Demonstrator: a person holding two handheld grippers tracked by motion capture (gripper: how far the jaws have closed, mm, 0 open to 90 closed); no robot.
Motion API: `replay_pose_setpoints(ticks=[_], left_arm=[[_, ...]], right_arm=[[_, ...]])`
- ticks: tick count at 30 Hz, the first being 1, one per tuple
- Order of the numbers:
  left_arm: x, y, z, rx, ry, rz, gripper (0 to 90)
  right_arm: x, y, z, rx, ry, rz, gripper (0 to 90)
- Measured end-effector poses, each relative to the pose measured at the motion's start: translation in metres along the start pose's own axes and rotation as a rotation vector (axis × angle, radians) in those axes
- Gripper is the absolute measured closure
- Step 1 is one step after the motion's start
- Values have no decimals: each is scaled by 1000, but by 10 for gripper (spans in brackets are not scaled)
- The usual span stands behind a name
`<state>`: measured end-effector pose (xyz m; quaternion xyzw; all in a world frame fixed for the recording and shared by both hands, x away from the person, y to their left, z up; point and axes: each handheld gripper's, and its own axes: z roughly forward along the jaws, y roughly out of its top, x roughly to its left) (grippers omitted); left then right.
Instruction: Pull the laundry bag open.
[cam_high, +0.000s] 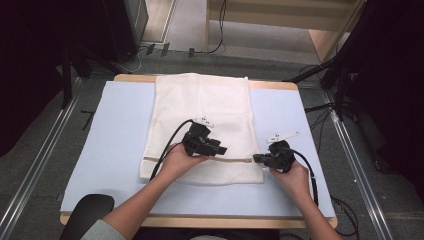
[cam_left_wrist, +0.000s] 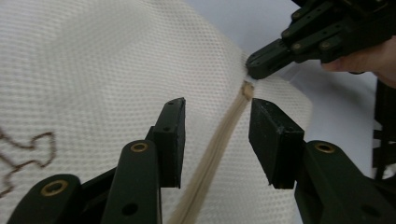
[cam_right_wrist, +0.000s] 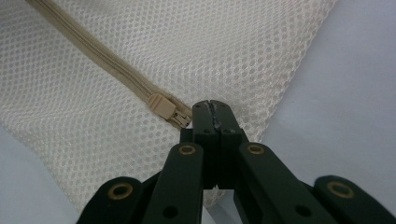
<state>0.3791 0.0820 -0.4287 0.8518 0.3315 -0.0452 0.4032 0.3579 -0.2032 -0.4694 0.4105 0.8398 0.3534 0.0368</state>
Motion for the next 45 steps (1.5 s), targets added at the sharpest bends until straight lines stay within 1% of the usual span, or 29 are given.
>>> replay_pose_setpoints(ticks=[1,2,7,9,12,15,16,18,20,27,30,32,34,37,39,40,41,42,43,44,45], left_arm=[[-2,1,3,10,-2,6,585],[-5,2,7,24,-4,21,617],[-15,6,24,59,-17,34,682],[-17,8,31,71,-30,34,716],[-20,8,44,90,-36,44,732],[-22,7,54,109,-36,44,740],[-22,7,58,115,-28,42,743],[-21,6,64,118,-35,33,751],[-21,7,68,109,-42,19,761],[-26,11,82,119,-56,33,773],[-29,12,87,113,-51,26,786],[-29,13,90,110,-50,26,815],[-27,13,92,110,-55,15,854],[-24,14,92,110,-80,-8,883],[-22,14,91,115,-91,-16,887],[-21,14,90,122,-95,-21,887],[-21,14,90,116,-97,-34,888],[-20,14,89,113,-95,-32,888],[-20,13,88,118,-101,-39,889],[-20,13,87,122,-99,-37,889],[-19,13,85,129,-107,-42,890]], right_arm=[[-1,0,0,-5,3,1,900],[-1,0,0,-5,4,1,900],[-1,-1,0,-7,5,4,900],[-1,-1,0,-8,7,6,900],[-1,-1,0,-8,7,4,900],[-1,-2,0,-9,7,4,900],[-1,-2,0,-10,7,5,900],[-1,-2,0,-9,6,8,900],[-1,-2,0,-9,6,7,900],[0,-2,0,-8,4,6,900],[0,-2,0,-7,3,7,900],[0,-1,0,-6,3,6,900],[0,-2,0,-9,4,7,900],[0,-2,0,-14,3,2,900],[1,-3,0,-16,-5,-17,900],[2,-4,0,-21,-8,-35,900],[2,-4,1,-23,-10,-44,900],[3,-4,1,-25,-12,-47,900],[4,-4,1,-25,-16,-61,900],[6,-4,1,-22,-31,-82,900],[7,-4,2,-23,-33,-91,900]])
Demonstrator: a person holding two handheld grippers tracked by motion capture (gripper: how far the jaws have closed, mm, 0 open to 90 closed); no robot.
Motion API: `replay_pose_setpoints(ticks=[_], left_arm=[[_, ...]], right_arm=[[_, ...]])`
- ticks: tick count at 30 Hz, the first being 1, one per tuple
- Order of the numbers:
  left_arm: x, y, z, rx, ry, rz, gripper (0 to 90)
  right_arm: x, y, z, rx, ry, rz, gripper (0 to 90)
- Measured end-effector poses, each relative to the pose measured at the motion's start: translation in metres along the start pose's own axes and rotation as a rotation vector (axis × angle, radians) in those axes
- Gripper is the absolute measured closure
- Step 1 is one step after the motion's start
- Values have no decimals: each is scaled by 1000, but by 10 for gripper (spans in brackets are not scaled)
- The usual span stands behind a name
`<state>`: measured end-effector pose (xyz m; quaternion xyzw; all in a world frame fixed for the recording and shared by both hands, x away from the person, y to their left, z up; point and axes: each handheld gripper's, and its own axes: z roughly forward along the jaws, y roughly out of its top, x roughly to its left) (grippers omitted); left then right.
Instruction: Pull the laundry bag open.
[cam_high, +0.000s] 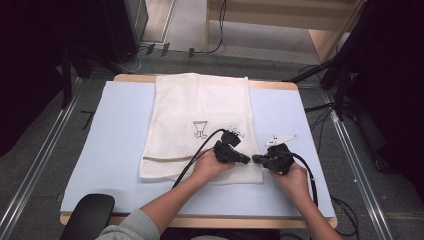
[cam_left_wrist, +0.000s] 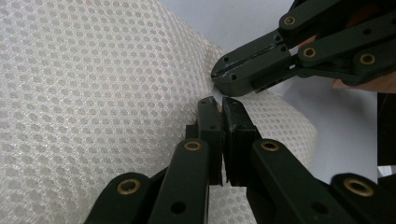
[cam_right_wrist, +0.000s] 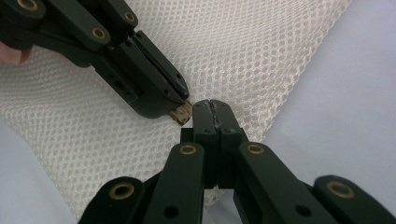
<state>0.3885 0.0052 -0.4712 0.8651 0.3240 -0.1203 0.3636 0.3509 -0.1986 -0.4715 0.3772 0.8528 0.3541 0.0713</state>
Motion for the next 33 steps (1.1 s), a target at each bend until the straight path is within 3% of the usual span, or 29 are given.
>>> replay_pose_setpoints(ticks=[1,4,9,22,23,25,27,28,30,33], left_arm=[[1,0,-3,4,6,-3,890],[13,-6,-20,9,-28,-55,893],[16,-18,-49,13,-7,-19,891],[43,-60,-121,-5,24,-46,890],[47,-66,-128,-8,42,-55,890],[55,-77,-140,-16,28,-87,890],[58,-84,-152,-25,30,-94,890],[60,-87,-157,-27,51,-94,891],[64,-95,-169,-41,43,-118,890],[72,-109,-186,-62,72,-151,890]], right_arm=[[0,0,0,-2,3,-2,900],[0,0,0,-1,1,6,900],[-4,-2,0,-14,34,36,900],[-6,-6,0,-42,46,29,900],[-6,-6,0,-42,45,26,900],[-7,-7,0,-44,50,34,900],[-7,-7,0,-44,55,35,900],[-8,-6,0,-43,57,35,900],[-8,-6,0,-41,60,35,900],[-8,-6,0,-44,57,18,900]])
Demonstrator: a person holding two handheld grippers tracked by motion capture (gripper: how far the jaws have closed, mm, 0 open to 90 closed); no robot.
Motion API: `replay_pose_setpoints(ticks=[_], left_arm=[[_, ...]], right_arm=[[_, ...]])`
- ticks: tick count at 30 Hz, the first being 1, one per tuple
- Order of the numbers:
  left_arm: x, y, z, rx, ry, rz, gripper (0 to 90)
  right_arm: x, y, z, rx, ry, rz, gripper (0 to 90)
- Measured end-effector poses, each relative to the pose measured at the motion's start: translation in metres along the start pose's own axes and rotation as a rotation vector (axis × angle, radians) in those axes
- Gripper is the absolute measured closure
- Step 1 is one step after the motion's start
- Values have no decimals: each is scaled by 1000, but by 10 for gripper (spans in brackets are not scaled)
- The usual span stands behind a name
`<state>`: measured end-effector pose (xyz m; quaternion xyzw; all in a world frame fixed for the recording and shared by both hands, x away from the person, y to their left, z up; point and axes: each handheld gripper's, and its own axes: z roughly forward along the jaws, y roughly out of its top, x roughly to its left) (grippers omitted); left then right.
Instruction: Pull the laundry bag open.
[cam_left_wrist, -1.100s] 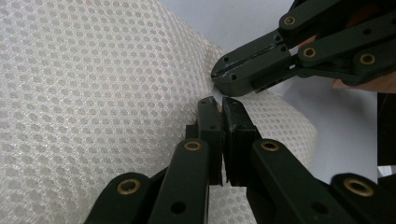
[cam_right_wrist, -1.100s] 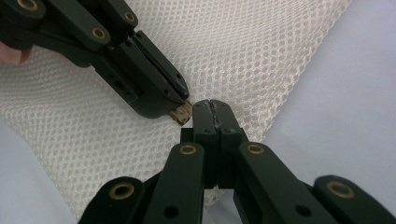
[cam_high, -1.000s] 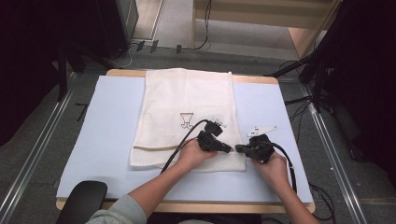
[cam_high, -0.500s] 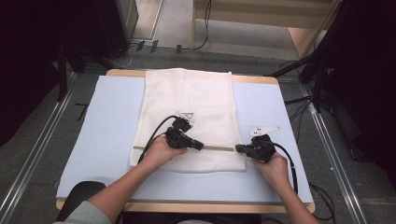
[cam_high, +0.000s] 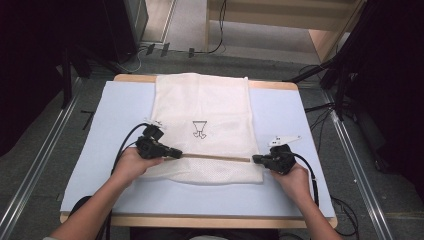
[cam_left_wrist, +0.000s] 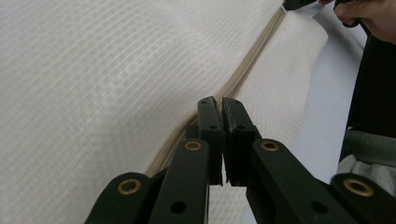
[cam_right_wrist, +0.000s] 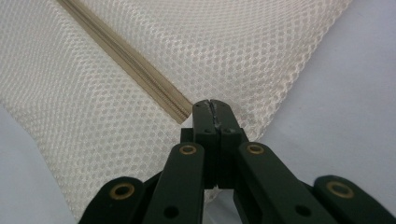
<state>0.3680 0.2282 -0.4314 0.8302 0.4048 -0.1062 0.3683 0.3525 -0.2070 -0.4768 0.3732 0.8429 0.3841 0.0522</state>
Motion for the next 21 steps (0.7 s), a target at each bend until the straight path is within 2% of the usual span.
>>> replay_pose_setpoints(ticks=[1,8,9,10,14,15,16,18,21], left_arm=[[4,-4,-6,-11,1,-16,890],[24,-30,-43,-62,45,-60,890],[26,-33,-46,-67,35,-64,890],[26,-35,-48,-66,60,-60,890],[31,-41,-54,-64,77,-80,890],[31,-43,-56,-66,94,-91,890],[33,-44,-58,-63,93,-98,890],[38,-49,-64,-71,127,-125,890],[48,-59,-76,-93,148,-175,890]], right_arm=[[0,0,0,-3,3,-4,900],[-3,-1,0,-6,17,-17,900],[-3,-1,0,-8,20,-18,900],[-3,-1,0,-9,22,-21,900],[-4,-1,0,-9,27,-31,900],[-4,-1,0,-3,29,-32,900],[-4,0,0,-3,29,-33,900],[-4,0,0,1,30,-28,900],[-5,1,0,2,38,-26,900]])
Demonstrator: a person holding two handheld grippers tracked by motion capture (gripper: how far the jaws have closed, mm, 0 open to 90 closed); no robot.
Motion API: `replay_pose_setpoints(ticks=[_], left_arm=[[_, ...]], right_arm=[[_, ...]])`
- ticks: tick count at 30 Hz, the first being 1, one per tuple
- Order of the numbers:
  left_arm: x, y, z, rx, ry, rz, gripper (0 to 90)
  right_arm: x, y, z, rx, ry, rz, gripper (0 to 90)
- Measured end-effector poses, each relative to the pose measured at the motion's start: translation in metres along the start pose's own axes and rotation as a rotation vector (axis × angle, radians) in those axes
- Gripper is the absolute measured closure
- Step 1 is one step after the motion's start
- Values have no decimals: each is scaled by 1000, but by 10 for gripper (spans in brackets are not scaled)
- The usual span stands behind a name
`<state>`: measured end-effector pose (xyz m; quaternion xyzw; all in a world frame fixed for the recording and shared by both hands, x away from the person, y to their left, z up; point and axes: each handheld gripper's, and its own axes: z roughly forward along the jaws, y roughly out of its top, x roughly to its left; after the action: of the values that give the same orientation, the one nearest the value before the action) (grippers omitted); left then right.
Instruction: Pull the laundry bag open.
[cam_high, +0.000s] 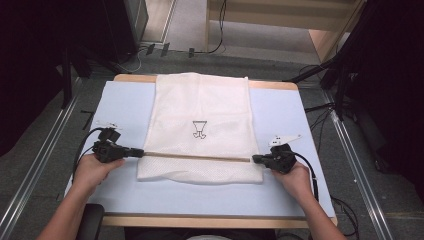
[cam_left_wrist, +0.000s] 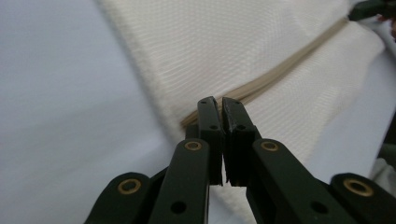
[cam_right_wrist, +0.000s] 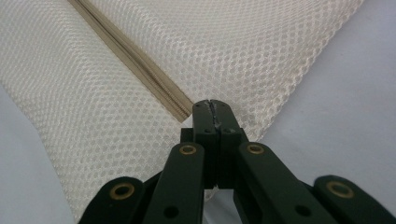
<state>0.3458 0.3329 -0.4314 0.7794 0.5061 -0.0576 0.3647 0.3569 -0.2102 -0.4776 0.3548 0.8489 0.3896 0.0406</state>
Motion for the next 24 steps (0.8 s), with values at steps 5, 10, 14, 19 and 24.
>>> replay_pose_setpoints(ticks=[5,10,14,19,24], left_arm=[[5,-6,-10,-18,10,8,890],[5,-6,-8,-21,12,1,889],[5,-8,-6,-8,13,2,883],[0,-8,-3,-3,48,40,865],[-3,-7,-5,-34,43,61,759]], right_arm=[[-2,0,0,2,15,9,900],[-3,1,0,9,24,13,900],[-3,5,1,29,24,38,900],[-4,9,0,53,28,71,900],[-4,13,-5,26,17,58,843]])
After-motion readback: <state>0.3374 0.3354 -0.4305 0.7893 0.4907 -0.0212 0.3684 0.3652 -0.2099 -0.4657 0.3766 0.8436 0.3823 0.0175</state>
